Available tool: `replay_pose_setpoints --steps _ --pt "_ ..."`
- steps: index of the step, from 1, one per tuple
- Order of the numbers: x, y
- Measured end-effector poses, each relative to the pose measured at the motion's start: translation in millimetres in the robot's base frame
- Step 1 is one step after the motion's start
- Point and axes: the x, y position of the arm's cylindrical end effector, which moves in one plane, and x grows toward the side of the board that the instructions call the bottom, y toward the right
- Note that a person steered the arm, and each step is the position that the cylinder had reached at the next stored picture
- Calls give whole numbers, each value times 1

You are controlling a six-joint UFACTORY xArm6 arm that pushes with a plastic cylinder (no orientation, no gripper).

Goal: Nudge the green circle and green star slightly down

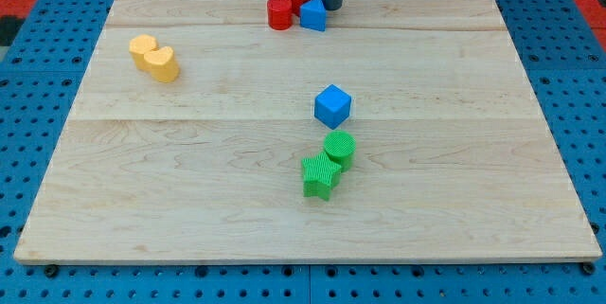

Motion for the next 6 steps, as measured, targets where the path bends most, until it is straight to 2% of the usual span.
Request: replay_pose_setpoints --steps 1,2,3,4,6 --pt "7 0" --pt "18 63" --pt "57 96" --pt "106 100" --pt "204 58"
